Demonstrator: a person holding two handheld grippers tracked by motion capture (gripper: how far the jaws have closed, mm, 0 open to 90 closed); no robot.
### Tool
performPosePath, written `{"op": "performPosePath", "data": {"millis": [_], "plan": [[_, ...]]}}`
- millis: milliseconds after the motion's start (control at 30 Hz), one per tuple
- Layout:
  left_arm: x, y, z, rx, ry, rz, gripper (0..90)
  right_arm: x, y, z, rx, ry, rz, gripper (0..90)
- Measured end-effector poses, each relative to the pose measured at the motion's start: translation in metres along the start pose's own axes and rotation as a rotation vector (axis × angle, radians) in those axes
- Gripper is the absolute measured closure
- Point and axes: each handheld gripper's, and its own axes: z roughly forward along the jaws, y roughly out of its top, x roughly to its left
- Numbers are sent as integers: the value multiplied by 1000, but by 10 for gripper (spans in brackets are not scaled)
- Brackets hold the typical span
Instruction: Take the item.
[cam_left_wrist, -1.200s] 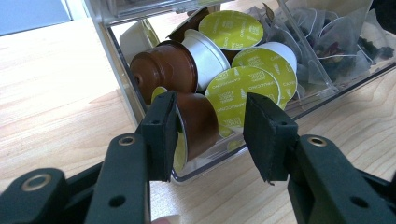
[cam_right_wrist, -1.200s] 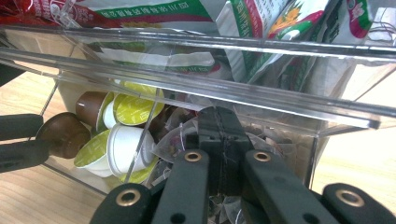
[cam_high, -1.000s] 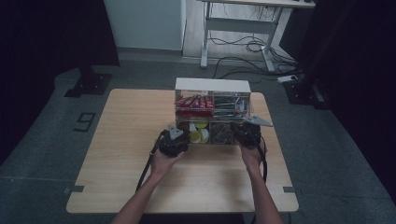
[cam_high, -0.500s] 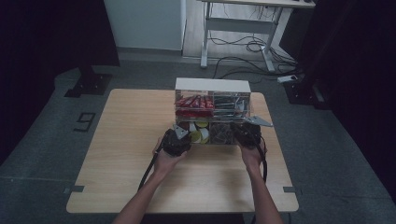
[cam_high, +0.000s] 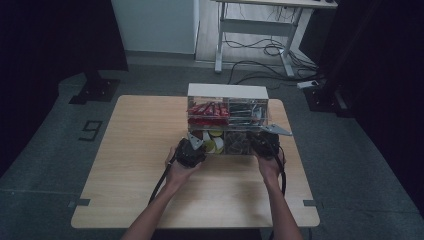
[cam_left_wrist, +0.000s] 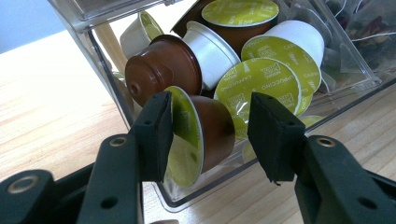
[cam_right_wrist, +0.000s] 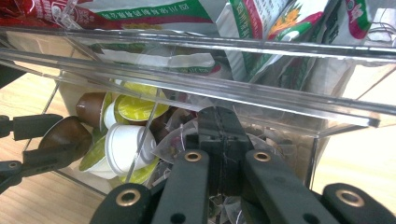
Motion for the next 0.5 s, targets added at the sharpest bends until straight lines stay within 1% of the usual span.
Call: {"op": "performPosePath", "data": {"millis": [67, 133, 267, 367, 400, 500], "plan": [[0, 0, 0, -2, 1, -5, 500, 0, 0, 0, 0, 0, 1, 891], [-2, 1, 1, 3, 12, 0, 496, 0, 0, 0, -1, 0, 1, 892], [-6, 1, 4, 9, 48, 7, 500, 0, 0, 0, -2, 3, 3, 891], [-8, 1, 5, 15, 77, 20, 534, 0, 0, 0, 0, 1, 3, 891], [-8, 0, 6, 14, 81, 27, 552, 0, 0, 0, 0, 0, 2, 892], [-7, 0, 6, 16, 79, 26, 560, 0, 0, 0, 0, 0, 2, 892]]}}
